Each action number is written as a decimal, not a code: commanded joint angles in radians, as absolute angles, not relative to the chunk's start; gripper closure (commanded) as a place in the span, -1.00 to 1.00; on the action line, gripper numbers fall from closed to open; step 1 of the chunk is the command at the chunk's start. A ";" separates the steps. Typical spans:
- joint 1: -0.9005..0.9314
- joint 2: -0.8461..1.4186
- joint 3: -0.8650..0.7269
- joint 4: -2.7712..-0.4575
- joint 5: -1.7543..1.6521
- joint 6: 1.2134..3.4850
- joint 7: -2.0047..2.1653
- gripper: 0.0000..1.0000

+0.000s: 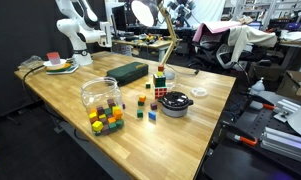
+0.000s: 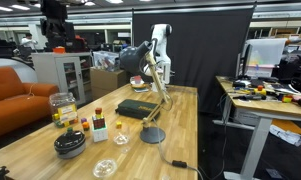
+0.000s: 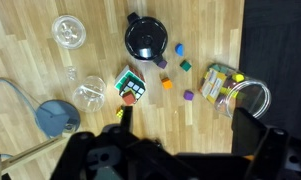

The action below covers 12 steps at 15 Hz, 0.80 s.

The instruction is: Get the green block on the table and put it on the orange block

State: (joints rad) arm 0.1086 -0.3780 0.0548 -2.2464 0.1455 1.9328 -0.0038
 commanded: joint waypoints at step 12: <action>0.156 -0.153 0.165 -2.226 0.061 2.114 0.036 -1.00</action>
State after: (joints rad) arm 0.1542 -0.1536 0.1669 -2.2284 0.0615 2.1162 0.0349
